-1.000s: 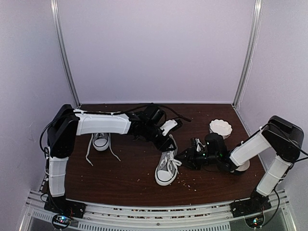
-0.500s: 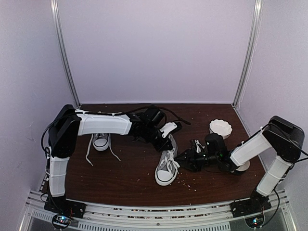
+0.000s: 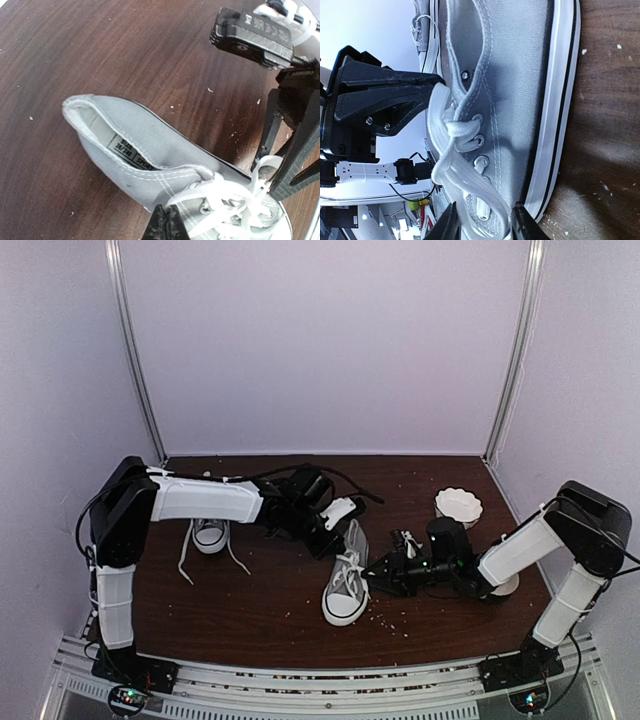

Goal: Tie the shoes
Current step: Adjust the loops with the shoelace on the shoe.

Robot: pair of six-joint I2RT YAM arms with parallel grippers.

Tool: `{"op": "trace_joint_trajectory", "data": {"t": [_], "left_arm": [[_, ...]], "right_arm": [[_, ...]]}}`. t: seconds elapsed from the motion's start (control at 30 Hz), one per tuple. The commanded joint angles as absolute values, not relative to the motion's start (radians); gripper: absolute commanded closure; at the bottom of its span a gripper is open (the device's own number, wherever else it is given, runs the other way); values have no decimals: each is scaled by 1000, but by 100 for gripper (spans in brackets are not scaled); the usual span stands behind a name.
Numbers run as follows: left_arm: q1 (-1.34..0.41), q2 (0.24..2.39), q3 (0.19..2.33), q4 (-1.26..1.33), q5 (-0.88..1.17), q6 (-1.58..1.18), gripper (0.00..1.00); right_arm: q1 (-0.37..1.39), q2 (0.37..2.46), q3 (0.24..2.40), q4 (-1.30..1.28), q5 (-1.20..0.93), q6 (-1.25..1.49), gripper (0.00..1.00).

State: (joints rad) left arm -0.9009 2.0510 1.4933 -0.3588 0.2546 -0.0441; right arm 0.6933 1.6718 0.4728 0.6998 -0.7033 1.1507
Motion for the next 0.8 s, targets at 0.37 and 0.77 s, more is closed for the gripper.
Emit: {"op": "trace_joint_trajectory", "data": {"t": [0.37,0.77], "left_arm": [[-874,1967,1418,-301,204,-45,100],[-842,1935,1341,-277,181,-56,100]], "right_arm": [[662,1618,483,578,-710,1059,100],[662,1565,671,83,-649,753,100]]}}
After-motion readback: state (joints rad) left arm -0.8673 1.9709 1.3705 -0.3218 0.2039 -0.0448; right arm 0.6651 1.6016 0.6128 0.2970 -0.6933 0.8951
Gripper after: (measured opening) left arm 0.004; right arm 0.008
